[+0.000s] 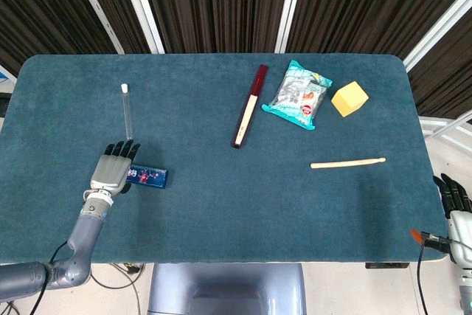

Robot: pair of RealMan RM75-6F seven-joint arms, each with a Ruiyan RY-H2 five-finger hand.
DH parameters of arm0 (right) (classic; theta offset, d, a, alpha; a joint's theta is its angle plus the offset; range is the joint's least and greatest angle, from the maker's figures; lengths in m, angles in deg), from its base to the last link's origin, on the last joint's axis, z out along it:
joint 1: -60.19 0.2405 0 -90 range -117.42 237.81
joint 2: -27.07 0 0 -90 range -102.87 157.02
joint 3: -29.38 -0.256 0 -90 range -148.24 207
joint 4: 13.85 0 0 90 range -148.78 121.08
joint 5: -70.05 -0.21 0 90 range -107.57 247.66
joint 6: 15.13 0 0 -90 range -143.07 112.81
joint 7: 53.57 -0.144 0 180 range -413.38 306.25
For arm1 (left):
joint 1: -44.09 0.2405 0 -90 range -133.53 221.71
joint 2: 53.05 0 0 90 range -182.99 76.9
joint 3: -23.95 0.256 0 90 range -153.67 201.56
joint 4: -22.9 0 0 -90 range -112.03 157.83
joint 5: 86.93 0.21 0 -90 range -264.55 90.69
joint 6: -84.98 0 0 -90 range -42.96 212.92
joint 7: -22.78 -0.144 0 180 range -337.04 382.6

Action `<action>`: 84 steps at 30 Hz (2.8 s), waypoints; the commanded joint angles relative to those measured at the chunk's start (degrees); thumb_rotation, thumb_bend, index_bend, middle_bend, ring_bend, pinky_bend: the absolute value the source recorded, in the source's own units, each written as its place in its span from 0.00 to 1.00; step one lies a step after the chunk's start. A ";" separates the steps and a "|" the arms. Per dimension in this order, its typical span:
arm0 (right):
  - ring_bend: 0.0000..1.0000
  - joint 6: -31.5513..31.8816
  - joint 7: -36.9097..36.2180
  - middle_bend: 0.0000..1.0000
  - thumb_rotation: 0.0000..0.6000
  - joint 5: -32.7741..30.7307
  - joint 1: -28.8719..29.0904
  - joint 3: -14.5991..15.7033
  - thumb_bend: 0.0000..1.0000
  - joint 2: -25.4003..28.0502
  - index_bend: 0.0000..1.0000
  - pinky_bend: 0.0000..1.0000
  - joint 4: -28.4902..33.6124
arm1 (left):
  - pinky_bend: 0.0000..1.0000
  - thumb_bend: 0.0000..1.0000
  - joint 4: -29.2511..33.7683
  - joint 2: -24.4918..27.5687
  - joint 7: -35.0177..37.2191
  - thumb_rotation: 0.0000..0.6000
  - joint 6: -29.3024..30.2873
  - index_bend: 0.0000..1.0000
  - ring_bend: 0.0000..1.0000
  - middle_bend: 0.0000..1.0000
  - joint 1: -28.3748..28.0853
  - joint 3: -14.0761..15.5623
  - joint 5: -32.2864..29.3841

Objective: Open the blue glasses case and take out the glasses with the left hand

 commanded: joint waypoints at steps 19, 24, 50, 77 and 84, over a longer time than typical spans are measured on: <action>0.00 -0.12 0.42 0.00 1.00 -0.34 0.01 -0.06 0.18 -0.16 0.00 0.19 0.02 | 0.18 0.24 -3.61 7.26 6.63 1.00 -10.71 0.00 0.04 0.26 -1.85 2.13 13.56; 0.00 -0.15 0.63 0.00 1.00 -0.38 0.05 -0.08 0.18 -0.27 0.00 0.19 -0.02 | 0.18 0.25 -7.29 7.33 11.27 1.00 -12.90 0.00 0.04 0.28 -1.80 2.94 18.56; 0.00 -0.12 0.95 0.00 1.00 -0.59 0.04 -0.19 0.18 -0.42 0.00 0.19 -0.05 | 0.18 0.25 -11.73 8.43 20.47 1.00 -14.99 0.01 0.04 0.29 -0.51 4.08 27.96; 0.00 -0.07 0.92 0.00 1.00 -0.52 0.04 -0.22 0.18 -0.50 0.00 0.19 -0.11 | 0.19 0.30 -12.58 6.88 19.79 1.00 -15.89 0.06 0.04 0.35 0.38 2.54 27.14; 0.00 -0.01 0.93 0.00 1.00 -0.49 0.03 -0.24 0.18 -0.51 0.00 0.19 -0.13 | 0.20 0.39 -12.54 6.71 19.86 1.00 -16.16 0.10 0.05 0.39 0.53 2.37 27.08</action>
